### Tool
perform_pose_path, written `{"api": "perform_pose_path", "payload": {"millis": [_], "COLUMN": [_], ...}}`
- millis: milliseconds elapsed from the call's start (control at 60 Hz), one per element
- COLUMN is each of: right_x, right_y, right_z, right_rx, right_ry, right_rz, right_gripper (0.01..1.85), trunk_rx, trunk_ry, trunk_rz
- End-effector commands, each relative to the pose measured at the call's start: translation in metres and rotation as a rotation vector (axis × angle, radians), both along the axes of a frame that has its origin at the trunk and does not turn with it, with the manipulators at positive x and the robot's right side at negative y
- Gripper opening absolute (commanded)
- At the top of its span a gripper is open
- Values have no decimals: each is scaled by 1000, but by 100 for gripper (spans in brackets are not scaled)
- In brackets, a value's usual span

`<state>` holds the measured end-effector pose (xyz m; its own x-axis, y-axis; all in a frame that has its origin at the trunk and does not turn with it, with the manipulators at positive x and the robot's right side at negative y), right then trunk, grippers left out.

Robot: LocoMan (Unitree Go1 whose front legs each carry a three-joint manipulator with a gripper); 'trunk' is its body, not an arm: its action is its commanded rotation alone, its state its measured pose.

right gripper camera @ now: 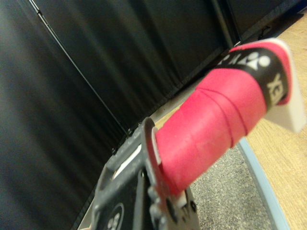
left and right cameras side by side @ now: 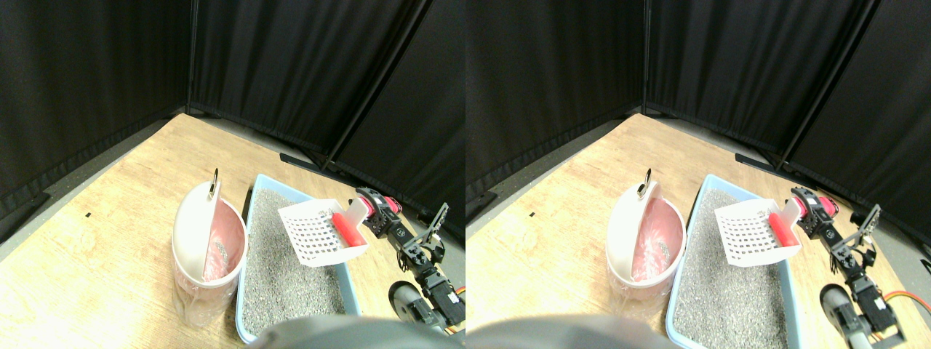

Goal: Scoop (unimanual)

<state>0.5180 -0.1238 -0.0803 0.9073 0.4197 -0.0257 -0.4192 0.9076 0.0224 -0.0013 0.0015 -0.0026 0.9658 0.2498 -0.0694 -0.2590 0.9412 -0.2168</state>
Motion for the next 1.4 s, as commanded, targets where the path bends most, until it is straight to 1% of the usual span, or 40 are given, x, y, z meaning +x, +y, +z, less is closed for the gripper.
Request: {"api": "perform_pose_path", "payload": {"millis": [17, 67, 100, 117, 167, 183, 200, 300, 417, 500, 633, 700, 717, 800, 817, 933, 1017, 1133, 1233, 1250, 1400], "right_x": [-3, -2, -2, -2, -2, -2, -2, -1, -1, 0, 0, 0, 0, 0, 0, 0, 0, 1, 2, 3, 3], "right_y": [8, 14, 14, 17, 17, 21, 24, 30, 37, 41, 50, 51, 55, 55, 60, 65, 68, 72, 75, 77, 81], "right_z": [12, 11, 11, 11, 11, 10, 9, 7, 5, 3, 1, 1, -1, -1, -5, -9, -10, -11, -12, -12, -7], "right_rx": [36, 41, 41, 44, 44, 43, 45, 41, 32, 29, 30, 27, 20, 20, 11, -20, -43, -63, -90, -114, -150], "right_ry": [-57, -54, -54, -42, -42, -40, -27, -19, -10, -5, 12, 15, 28, 28, 56, 66, 68, 83, 82, 88, 87], "right_rz": [36, 54, 54, 49, 49, 66, 70, 87, 95, 123, 122, 118, 119, 119, 113, 108, 121, 112, 129, 135, 142], "right_gripper": [5, 5, 5, 5, 5, 5, 5, 5, 5, 5, 5, 5, 5, 5, 5, 5, 5, 5, 5, 5, 5], "trunk_rx": [-3, -6, -6, -9, -9, -13, -15, -19, -24, -26, -32, -34, -36, -37, -41, -44, -46, -48, -50, -50, -53], "trunk_ry": [3, 4, 4, 6, 6, 6, 7, 8, 9, 10, 15, 16, 17, 17, 20, 22, 23, 23, 25, 25, 23], "trunk_rz": [35, 45, 45, 55, 55, 66, 70, 86, 98, 105, 119, 123, 126, 127, 136, 139, 140, 143, 145, 145, 147]}}
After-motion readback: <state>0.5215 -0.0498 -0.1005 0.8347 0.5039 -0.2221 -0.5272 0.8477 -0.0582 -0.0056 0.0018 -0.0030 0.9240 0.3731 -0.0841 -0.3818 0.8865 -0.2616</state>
